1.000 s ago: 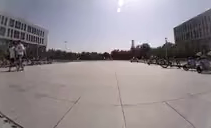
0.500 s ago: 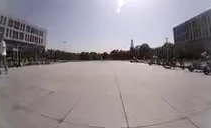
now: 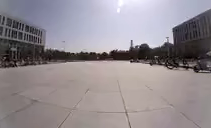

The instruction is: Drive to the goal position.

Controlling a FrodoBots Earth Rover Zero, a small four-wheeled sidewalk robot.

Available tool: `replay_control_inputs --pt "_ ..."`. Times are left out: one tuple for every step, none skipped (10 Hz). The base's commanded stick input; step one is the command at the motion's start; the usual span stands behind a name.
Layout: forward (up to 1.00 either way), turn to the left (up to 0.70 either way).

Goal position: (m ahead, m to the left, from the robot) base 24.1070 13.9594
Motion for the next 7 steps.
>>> replay_control_inputs --pt "1.00 0.00" --pt "1.00 0.00" --pt "1.00 0.00" --pt "1.00 0.00" --pt "1.00 0.00" --pt "1.00 0.00" --pt "1.00 0.02"
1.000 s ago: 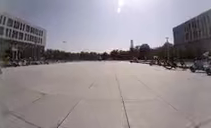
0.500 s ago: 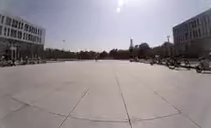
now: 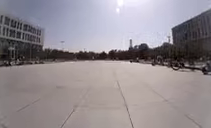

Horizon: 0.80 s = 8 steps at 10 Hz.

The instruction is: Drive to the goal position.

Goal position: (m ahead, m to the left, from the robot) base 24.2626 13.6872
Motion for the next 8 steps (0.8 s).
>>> replay_control_inputs --pt "1.00 0.17" --pt "1.00 0.35" --pt "1.00 0.05" --pt "1.00 0.00" --pt "1.00 0.00" --pt "1.00 0.00" --pt "1.00 0.00" --pt "1.00 0.00"
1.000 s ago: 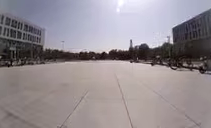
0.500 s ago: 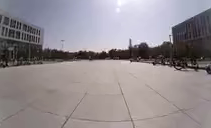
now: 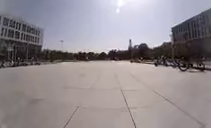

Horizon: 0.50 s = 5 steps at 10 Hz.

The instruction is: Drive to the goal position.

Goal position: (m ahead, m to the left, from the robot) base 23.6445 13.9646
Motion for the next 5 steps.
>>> replay_control_inputs --pt "1.00 0.00" --pt "1.00 0.00" --pt "1.00 0.00" --pt "1.00 0.00" --pt "1.00 0.00"
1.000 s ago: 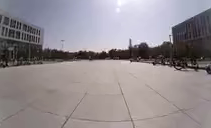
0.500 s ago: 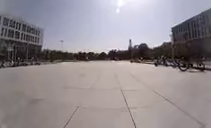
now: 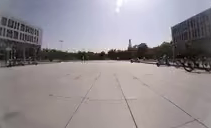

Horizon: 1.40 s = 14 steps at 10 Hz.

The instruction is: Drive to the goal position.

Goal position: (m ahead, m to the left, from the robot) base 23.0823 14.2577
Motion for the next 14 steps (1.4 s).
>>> replay_control_inputs --pt "1.00 0.00" --pt "1.00 0.00" --pt "1.00 0.00" --pt "1.00 0.00" --pt "1.00 0.00" --pt "1.00 0.00" --pt "1.00 0.01" --pt "1.00 0.12" --pt "1.00 0.25" --pt "1.00 0.38" --pt "1.00 0.00" --pt "1.00 0.00" --pt "1.00 0.00" --pt "1.00 0.00"
